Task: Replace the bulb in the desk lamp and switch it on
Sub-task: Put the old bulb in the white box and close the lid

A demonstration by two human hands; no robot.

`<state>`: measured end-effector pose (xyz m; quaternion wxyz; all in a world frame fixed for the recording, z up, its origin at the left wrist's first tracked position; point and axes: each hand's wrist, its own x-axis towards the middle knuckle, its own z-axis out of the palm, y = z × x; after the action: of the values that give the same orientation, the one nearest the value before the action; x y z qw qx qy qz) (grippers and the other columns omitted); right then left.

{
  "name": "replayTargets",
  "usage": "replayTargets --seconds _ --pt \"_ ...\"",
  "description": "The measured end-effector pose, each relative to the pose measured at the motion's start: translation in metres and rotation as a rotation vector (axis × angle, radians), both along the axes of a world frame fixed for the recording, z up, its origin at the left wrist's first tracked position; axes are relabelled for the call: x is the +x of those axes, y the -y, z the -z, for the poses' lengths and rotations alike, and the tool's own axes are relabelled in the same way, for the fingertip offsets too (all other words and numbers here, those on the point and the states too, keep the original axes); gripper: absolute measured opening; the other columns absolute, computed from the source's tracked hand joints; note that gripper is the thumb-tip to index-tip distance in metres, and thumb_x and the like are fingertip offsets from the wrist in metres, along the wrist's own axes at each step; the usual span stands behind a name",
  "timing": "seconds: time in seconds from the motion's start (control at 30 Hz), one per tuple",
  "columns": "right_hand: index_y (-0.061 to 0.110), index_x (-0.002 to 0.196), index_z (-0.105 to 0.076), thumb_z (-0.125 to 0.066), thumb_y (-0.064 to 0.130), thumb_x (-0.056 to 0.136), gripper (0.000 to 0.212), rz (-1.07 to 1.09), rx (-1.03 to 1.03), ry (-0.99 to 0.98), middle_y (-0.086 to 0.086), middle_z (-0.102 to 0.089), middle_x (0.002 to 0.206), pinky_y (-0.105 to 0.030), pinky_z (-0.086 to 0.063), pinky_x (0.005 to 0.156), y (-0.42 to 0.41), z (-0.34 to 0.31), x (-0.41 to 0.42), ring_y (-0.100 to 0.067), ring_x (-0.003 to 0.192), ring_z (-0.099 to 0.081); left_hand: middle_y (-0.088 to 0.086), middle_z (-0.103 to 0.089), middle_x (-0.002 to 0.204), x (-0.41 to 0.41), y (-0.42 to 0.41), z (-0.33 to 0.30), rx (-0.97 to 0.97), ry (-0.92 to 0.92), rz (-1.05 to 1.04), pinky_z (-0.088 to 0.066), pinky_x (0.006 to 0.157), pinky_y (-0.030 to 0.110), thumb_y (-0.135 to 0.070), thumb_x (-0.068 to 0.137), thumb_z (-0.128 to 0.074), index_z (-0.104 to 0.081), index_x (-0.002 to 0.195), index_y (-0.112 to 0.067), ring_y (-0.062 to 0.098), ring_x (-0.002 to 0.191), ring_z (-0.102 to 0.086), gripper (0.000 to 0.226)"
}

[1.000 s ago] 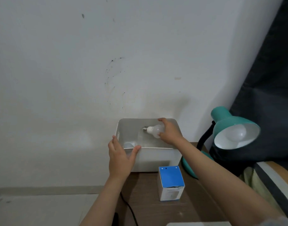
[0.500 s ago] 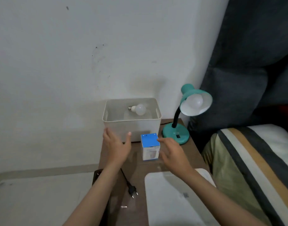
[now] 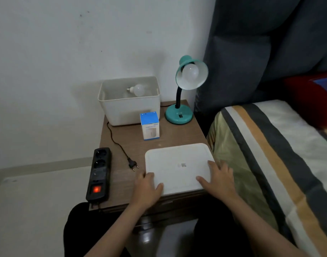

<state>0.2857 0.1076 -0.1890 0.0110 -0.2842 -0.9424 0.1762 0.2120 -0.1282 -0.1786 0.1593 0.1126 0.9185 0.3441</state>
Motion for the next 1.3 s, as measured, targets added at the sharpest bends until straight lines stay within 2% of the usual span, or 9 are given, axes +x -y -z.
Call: replayTargets --seconds 0.1,0.3,0.5,0.63,0.73,0.9,1.03,1.17,1.3 --pt "0.019 0.138 -0.034 -0.059 0.054 0.080 0.072 -0.010 -0.113 0.003 -0.021 -0.036 0.133 -0.043 -0.033 0.100 0.001 0.000 0.001 -0.037 0.119 -0.031 0.014 -0.040 0.129 0.011 -0.009 -0.004 -0.022 -0.007 0.011 -0.042 0.099 0.038 -0.036 0.084 -0.061 -0.050 0.121 -0.008 0.032 0.119 -0.041 0.047" --pt "0.020 0.136 -0.040 -0.062 0.053 0.078 0.071 0.030 -0.178 -0.107 -0.020 -0.034 0.132 -0.043 -0.037 0.097 0.015 -0.018 -0.002 -0.036 0.122 -0.027 0.012 -0.029 0.141 0.013 -0.008 -0.018 0.164 -0.115 -0.083 -0.031 0.096 0.022 -0.027 0.085 -0.065 -0.050 0.122 -0.002 0.026 0.124 -0.041 0.047" --pt "0.018 0.130 -0.044 -0.065 0.050 0.077 0.065 -0.077 -0.167 -0.358 -0.012 -0.031 0.131 -0.038 -0.041 0.097 0.039 -0.069 -0.034 -0.028 0.120 -0.036 0.013 -0.027 0.144 -0.021 0.022 -0.054 0.224 -0.339 -0.189 -0.029 0.101 0.027 -0.025 0.083 -0.067 -0.048 0.130 -0.005 0.025 0.132 -0.033 0.054" --pt "0.016 0.128 -0.046 -0.064 0.047 0.079 0.061 -0.145 -0.160 -0.402 -0.011 -0.033 0.127 -0.036 -0.040 0.098 0.061 -0.102 -0.085 -0.029 0.118 -0.036 0.018 -0.033 0.141 -0.064 0.043 -0.079 0.198 -0.405 -0.216 -0.025 0.100 0.024 -0.023 0.085 -0.066 -0.052 0.124 -0.003 0.028 0.131 -0.033 0.046" --pt "0.013 0.128 -0.048 -0.064 0.046 0.079 0.060 -0.183 -0.180 -0.409 -0.014 -0.034 0.126 -0.039 -0.037 0.101 0.073 -0.121 -0.134 -0.033 0.119 -0.034 0.022 -0.046 0.129 -0.109 0.057 -0.094 0.157 -0.473 -0.223 -0.034 0.096 0.028 -0.022 0.083 -0.067 -0.059 0.104 -0.003 0.032 0.123 -0.040 0.030" --pt "0.011 0.128 -0.046 -0.060 0.048 0.081 0.062 -0.223 -0.161 -0.372 -0.017 -0.033 0.125 -0.039 -0.037 0.097 0.083 -0.146 -0.214 -0.035 0.115 -0.035 0.020 -0.045 0.126 -0.189 0.064 -0.118 0.125 -0.486 -0.216 -0.035 0.088 0.029 -0.026 0.087 -0.060 -0.056 0.099 -0.005 0.033 0.118 -0.043 0.025" --pt "0.008 0.129 -0.045 -0.060 0.048 0.081 0.064 -0.209 -0.181 -0.359 -0.019 -0.032 0.128 -0.040 -0.037 0.099 0.080 -0.154 -0.269 -0.037 0.119 -0.034 0.018 -0.043 0.129 -0.245 0.055 -0.128 0.139 -0.431 -0.221 -0.031 0.087 0.026 -0.027 0.089 -0.058 -0.056 0.110 -0.001 0.030 0.121 -0.041 0.033" --pt "0.007 0.129 -0.045 -0.058 0.050 0.083 0.064 -0.178 -0.205 -0.296 -0.021 -0.032 0.130 -0.040 -0.036 0.099 0.076 -0.150 -0.311 -0.037 0.120 -0.034 0.021 -0.049 0.121 -0.291 0.047 -0.127 0.115 -0.376 -0.236 -0.032 0.082 0.028 -0.028 0.088 -0.058 -0.057 0.105 0.005 0.032 0.120 -0.042 0.037" --pt "0.009 0.132 -0.043 -0.056 0.050 0.084 0.064 -0.179 -0.229 -0.275 -0.022 -0.030 0.134 -0.042 -0.032 0.103 0.072 -0.136 -0.334 -0.037 0.123 -0.030 0.018 -0.043 0.128 -0.314 0.041 -0.121 0.123 -0.348 -0.256 -0.032 0.085 0.027 -0.029 0.087 -0.059 -0.057 0.108 0.004 0.032 0.119 -0.043 0.039"
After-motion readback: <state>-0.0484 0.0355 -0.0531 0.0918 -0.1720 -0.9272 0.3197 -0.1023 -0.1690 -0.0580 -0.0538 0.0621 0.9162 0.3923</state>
